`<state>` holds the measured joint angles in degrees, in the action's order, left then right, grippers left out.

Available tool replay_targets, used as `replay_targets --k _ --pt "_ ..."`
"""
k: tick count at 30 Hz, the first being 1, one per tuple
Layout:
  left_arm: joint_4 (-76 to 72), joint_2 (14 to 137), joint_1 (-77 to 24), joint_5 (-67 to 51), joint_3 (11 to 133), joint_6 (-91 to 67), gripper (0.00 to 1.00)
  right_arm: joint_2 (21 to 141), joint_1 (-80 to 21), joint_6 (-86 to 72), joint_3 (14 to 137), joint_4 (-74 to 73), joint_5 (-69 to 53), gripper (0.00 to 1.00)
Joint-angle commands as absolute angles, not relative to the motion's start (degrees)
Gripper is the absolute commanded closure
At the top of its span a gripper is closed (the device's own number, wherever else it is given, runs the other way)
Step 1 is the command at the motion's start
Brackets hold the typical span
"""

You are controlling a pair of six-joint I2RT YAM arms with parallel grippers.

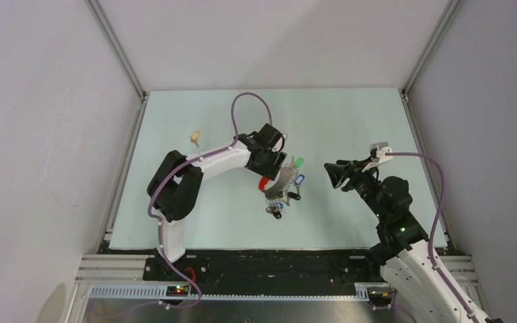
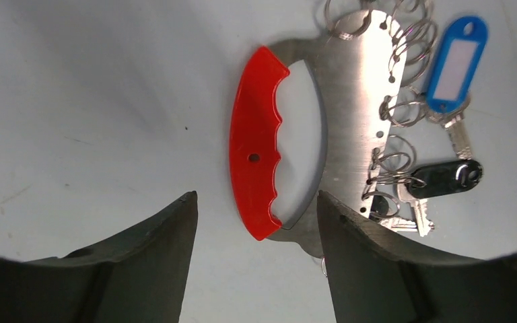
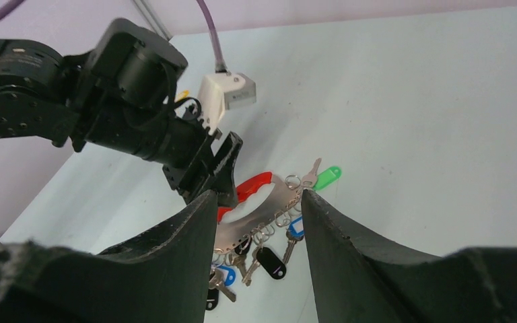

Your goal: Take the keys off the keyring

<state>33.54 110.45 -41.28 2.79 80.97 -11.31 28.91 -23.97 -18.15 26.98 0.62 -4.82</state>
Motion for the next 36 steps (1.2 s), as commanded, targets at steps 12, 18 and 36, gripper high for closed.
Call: replay_targets --k 12,18,36 --pt "33.2 120.5 -43.7 2.4 77.2 -19.9 0.75 27.6 -23.5 -19.9 27.3 0.6 -5.5 0.47" --pt "30.0 110.5 -44.6 1.3 66.7 -21.4 0.94 27.8 -23.6 -20.5 27.2 -2.7 -5.9 0.47" --pt "27.2 84.8 -44.6 4.6 64.3 -20.1 1.00 41.5 -26.4 -32.8 25.1 0.9 -11.8 0.37"
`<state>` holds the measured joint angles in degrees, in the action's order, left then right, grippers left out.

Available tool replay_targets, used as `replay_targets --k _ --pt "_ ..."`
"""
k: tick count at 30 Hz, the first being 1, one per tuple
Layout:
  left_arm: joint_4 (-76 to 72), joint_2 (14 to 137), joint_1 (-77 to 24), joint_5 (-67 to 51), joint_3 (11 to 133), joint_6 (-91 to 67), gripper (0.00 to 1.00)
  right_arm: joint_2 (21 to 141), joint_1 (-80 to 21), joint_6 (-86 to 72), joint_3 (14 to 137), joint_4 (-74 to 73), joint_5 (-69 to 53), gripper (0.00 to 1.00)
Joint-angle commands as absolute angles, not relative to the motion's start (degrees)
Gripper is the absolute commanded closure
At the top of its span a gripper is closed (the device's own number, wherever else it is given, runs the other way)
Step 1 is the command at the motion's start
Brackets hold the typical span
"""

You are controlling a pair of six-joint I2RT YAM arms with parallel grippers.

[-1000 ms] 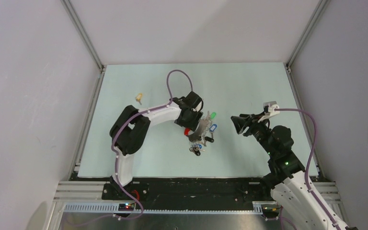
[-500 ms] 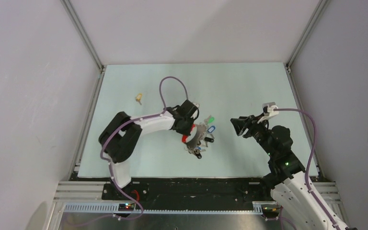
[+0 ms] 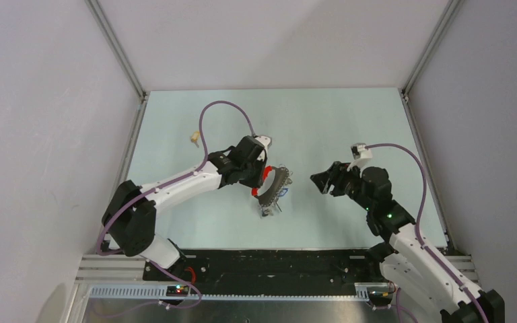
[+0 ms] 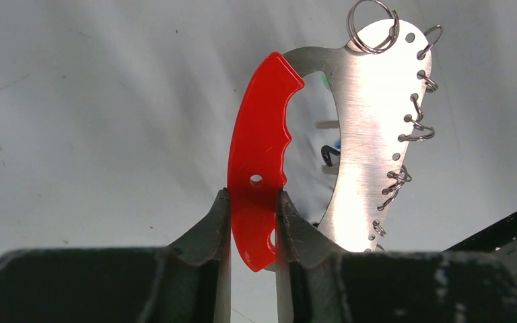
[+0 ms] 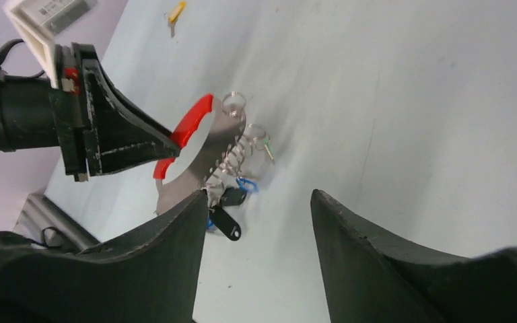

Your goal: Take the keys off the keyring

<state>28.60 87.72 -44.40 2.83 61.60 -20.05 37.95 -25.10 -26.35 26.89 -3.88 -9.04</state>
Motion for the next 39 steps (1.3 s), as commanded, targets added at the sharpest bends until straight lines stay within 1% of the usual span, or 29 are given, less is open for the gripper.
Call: replay_targets --k 1,2,3,6,8,10,12,14,15,18,22,24,26,27,28,30,31,33,34,35,36,37,38,39 --pt "27.2 84.6 -44.6 4.4 64.4 -20.1 1.00 42.3 -26.7 -34.6 24.2 5.0 -13.3 0.34" --pt "27.2 84.4 -44.6 4.4 64.5 -20.2 1.00 44.1 -27.4 -38.2 22.4 7.9 -14.0 0.31" --pt "27.2 84.3 -44.6 4.3 64.5 -20.2 1.00 44.9 -28.7 -41.6 21.3 14.3 -14.8 0.29" --pt "27.2 83.5 -44.6 4.1 64.9 -20.5 1.00 49.3 -32.6 -45.2 17.4 25.4 -12.0 0.17" --pt "27.2 82.7 -44.6 3.9 64.9 -20.5 1.00 52.1 -35.6 -44.9 17.3 30.9 -8.6 0.15" --pt "27.2 81.7 -44.6 3.4 65.1 -20.7 1.00 55.6 -37.1 -45.5 18.1 35.2 -6.8 0.17" --pt "27.2 80.5 -44.6 2.8 65.3 -20.7 1.00 59.0 -37.4 -46.9 19.2 38.4 -7.1 0.20" --pt "27.2 79.3 -44.6 2.4 65.3 -20.5 1.00 61.6 -37.6 -48.2 20.1 40.8 -7.3 0.26" --pt "27.2 78.4 -44.6 2.3 65.3 -20.3 1.00 62.9 -38.0 -48.6 21.0 41.4 -7.3 0.29" --pt "27.2 76.8 -44.6 2.2 65.1 -19.7 1.00 64.9 -38.9 -48.5 23.5 42.4 -7.9 0.33" --pt "27.0 74.5 -44.6 1.7 65.4 -18.5 1.00 66.9 -40.2 -48.1 26.9 42.4 -8.3 0.41" --pt "26.8 73.6 -44.6 1.3 65.5 -17.6 1.00 68.0 -40.9 -47.9 28.8 42.9 -9.1 0.46" --pt "26.6 72.8 -44.6 1.1 65.5 -16.8 1.00 68.4 -41.9 -47.1 30.3 43.3 -10.6 0.57" --pt "26.4 72.2 -44.6 1.1 65.4 -16.7 1.00 68.4 -42.2 -46.8 30.8 42.2 -10.6 0.68" --pt "26.1 71.7 -44.7 1.1 65.2 -16.7 1.00 68.2 -42.9 -46.4 31.7 41.5 -10.4 0.84" --pt "24.8 69.1 -44.7 1.1 64.3 -16.7 1.00 67.4 -43.6 -45.6 32.5 40.1 -10.2 0.99" --pt "23.9 68.2 -44.7 1.4 63.6 -16.8 1.00 67.0 -43.8 -45.0 32.5 39.8 -9.8 1.00" --pt "22.6 65.4 -44.7 2.0 62.4 -16.9 0.96 65.5 -43.7 -43.8 32.6 39.6 -8.9 1.00" --pt "22.3 63.3 -44.7 2.3 61.9 -16.9 0.89 64.1 -43.7 -43.4 32.7 39.5 -8.5 1.00" --pt "21.8 62.3 -44.6 3.0 60.9 -16.9 0.83 63.4 -43.4 -43.0 32.8 39.0 -7.6 1.00" --pt "21.5 59.9 -44.6 3.3 60.4 -16.7 0.73 62.1 -43.2 -42.8 33.2 38.5 -7.4 1.00" --pt "21.1 58.6 -44.7 3.8 59.3 -16.6 0.68 60.8 -42.5 -42.6 33.6 37.3 -7.2 1.00" --pt "20.7 56.1 -44.7 4.1 58.6 -16.4 0.59 60.2 -42.1 -42.5 34.3 36.7 -7.3 1.00" --pt "19.6 54.6 -44.7 4.3 57.0 -16.2 0.55 59.0 -41.2 -42.6 34.7 35.7 -7.3 1.00"
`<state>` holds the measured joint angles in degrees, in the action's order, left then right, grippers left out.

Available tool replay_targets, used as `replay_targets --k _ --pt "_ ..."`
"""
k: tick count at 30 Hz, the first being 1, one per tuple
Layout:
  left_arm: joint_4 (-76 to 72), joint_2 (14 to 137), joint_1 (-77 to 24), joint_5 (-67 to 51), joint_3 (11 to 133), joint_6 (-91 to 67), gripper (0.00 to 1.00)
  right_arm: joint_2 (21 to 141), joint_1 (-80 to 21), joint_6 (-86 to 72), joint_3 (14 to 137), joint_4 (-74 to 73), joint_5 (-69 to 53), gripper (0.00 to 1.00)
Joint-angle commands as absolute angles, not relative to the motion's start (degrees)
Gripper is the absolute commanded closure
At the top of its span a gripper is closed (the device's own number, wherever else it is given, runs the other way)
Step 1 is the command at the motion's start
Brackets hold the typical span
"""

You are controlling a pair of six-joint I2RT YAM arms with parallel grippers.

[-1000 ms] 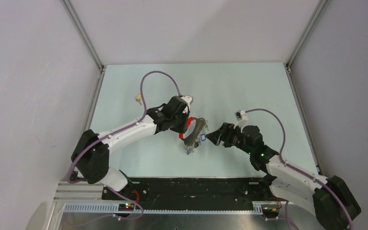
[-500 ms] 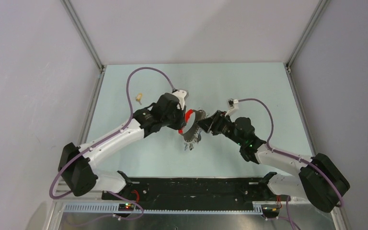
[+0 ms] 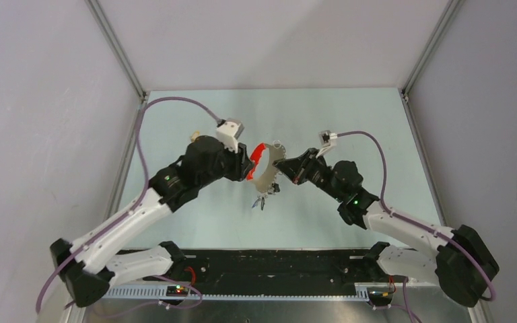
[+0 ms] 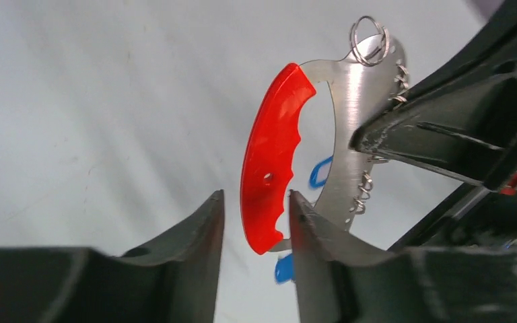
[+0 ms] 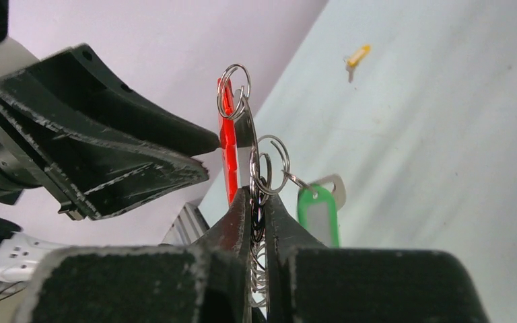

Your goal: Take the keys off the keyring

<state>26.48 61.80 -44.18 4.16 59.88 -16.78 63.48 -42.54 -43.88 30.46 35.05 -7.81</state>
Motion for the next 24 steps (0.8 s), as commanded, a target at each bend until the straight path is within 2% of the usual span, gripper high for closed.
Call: replay_targets --k 1,6,9,13,17,18,20,24 --pt "17.6 51.6 -44.7 3.5 54.7 -15.6 0.48 58.4 -40.7 -42.8 35.2 35.4 -7.2 1.00" --pt "5.3 40.8 -44.7 0.6 42.1 -13.5 0.31 53.9 -37.4 -44.5 36.4 35.2 -7.2 1.00" --pt "-10.1 33.9 -44.7 -4.5 31.1 -11.9 0.27 52.1 -36.2 -45.2 37.1 34.4 -6.5 1.00" --pt "-20.8 32.6 -44.7 -9.4 25.4 -9.2 0.28 50.3 -36.0 -45.3 38.6 33.0 -4.2 1.00" --pt "-21.6 38.5 -45.1 -13.5 28.1 -5.3 0.34 49.5 -35.8 -45.8 39.3 33.6 -2.8 1.00" --pt "-21.8 40.4 -45.4 -14.4 28.6 -3.7 0.39 49.4 -35.8 -45.9 39.5 33.7 -2.8 1.00" --pt "-22.3 42.8 -46.9 -13.7 30.0 -0.9 0.44 49.3 -35.7 -46.1 40.0 33.6 -3.0 1.00" --pt "-24.4 45.8 -50.1 -10.4 31.7 4.6 0.46 49.2 -35.6 -46.3 40.6 32.9 -3.2 1.00"
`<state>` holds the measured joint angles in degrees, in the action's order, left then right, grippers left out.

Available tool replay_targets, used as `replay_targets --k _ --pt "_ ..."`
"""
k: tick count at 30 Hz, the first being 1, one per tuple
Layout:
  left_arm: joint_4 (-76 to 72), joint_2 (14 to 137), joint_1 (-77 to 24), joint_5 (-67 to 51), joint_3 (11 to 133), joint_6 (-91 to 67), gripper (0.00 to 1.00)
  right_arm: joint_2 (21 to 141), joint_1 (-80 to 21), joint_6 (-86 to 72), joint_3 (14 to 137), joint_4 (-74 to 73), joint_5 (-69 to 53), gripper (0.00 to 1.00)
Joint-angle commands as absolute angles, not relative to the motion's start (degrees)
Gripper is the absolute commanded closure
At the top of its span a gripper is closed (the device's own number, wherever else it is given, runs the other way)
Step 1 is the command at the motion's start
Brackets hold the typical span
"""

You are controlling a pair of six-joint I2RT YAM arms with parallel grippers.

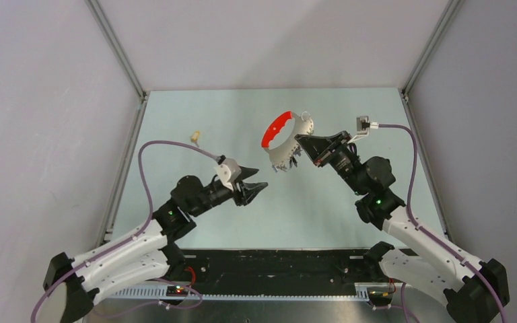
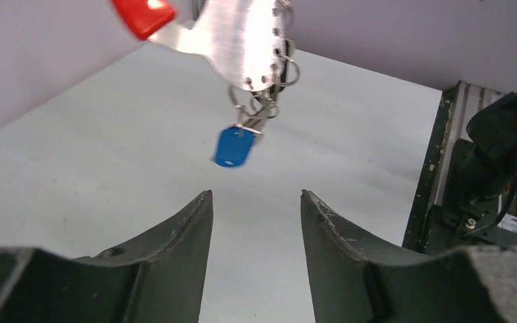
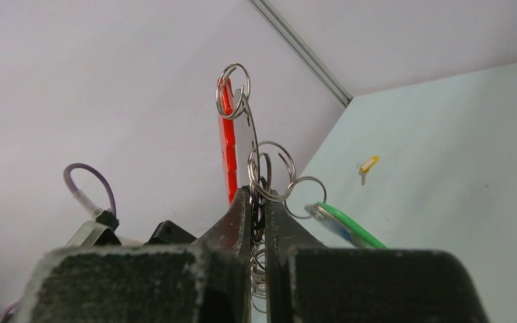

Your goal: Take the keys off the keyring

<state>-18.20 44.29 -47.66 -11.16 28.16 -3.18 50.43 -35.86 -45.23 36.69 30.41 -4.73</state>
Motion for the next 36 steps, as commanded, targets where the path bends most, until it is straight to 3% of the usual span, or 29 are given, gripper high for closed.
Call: replay_targets --k 1,13,18,20,23,26,28,36 --pt "-24.7 46.2 -50.7 -10.2 31.9 5.7 0.46 49.1 -35.5 -46.5 40.8 32.9 -3.3 1.00" --pt "-27.1 54.3 -52.0 -11.3 35.6 7.4 0.61 49.9 -35.5 -48.1 42.0 33.5 -4.3 1.00" --pt "-27.3 56.0 -52.1 -8.6 36.3 7.3 0.88 50.1 -35.5 -48.6 42.3 33.5 -4.7 1.00" --pt "-27.3 56.4 -52.2 -6.8 36.6 7.0 0.91 50.0 -35.5 -48.6 42.4 33.4 -4.7 1.00" --pt "-27.3 56.4 -52.1 -6.0 37.1 6.6 0.89 49.9 -35.6 -48.6 42.4 33.1 -4.7 1.00" --pt "-27.2 56.0 -52.1 -5.8 37.2 6.4 0.71 49.8 -35.5 -48.7 42.4 32.9 -4.8 1.00" --pt "-27.3 55.9 -52.1 -6.9 37.0 6.5 0.66 49.8 -35.5 -48.8 42.4 32.8 -4.9 1.00" --pt "-27.2 56.3 -52.1 -6.4 37.3 6.4 0.64 49.8 -35.7 -48.8 42.4 33.5 -5.4 1.00"
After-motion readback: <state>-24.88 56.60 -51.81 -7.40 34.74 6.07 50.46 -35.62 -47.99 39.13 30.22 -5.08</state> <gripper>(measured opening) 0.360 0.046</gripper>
